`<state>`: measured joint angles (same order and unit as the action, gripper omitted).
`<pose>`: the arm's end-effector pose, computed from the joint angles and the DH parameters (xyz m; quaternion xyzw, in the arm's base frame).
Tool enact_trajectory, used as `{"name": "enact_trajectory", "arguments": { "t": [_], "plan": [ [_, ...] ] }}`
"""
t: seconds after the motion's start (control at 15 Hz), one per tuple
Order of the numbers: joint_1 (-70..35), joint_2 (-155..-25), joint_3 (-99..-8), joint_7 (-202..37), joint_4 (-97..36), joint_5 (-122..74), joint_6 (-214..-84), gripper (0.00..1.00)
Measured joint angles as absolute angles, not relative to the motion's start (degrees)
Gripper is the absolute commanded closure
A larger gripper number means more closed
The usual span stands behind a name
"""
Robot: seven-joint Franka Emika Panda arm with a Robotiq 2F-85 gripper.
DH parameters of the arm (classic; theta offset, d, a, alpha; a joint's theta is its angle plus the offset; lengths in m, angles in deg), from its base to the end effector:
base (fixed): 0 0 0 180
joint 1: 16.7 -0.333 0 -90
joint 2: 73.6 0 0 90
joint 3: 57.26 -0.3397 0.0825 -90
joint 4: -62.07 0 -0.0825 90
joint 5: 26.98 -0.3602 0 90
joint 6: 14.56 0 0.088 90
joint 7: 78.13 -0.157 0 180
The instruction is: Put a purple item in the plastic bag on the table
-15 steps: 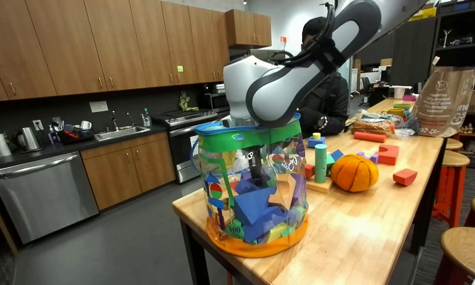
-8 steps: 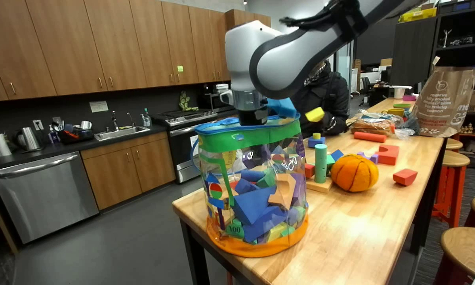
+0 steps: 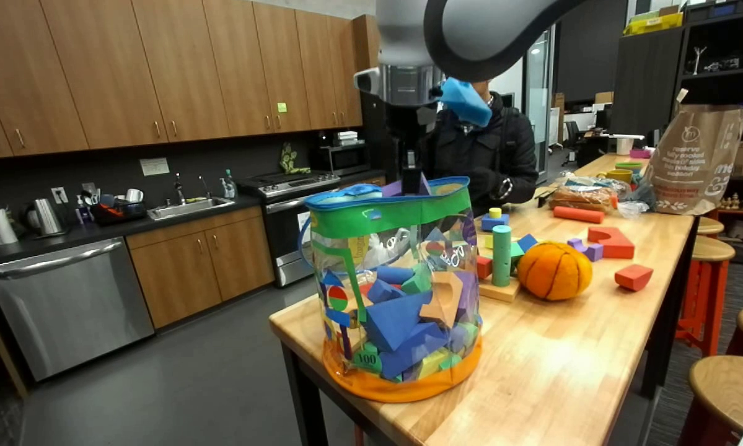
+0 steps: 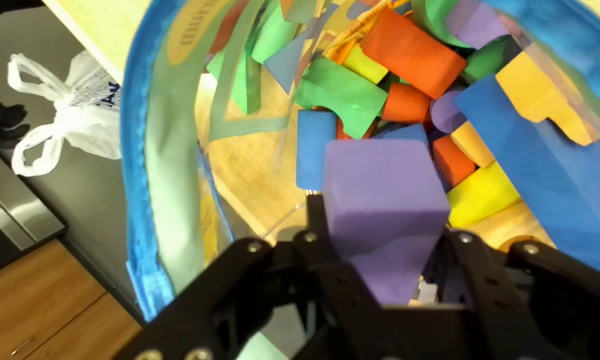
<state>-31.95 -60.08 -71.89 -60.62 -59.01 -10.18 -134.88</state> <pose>0.4359 0.2290 0.5202 0.8729 0.4481 0.1209 0.1505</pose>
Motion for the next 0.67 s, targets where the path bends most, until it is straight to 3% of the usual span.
{"name": "enact_trajectory", "arguments": {
  "t": [0.67],
  "plan": [
    [-29.12,-50.59,-71.76,-69.59,-64.64,-2.95,-146.93,0.83]
  ]
}}
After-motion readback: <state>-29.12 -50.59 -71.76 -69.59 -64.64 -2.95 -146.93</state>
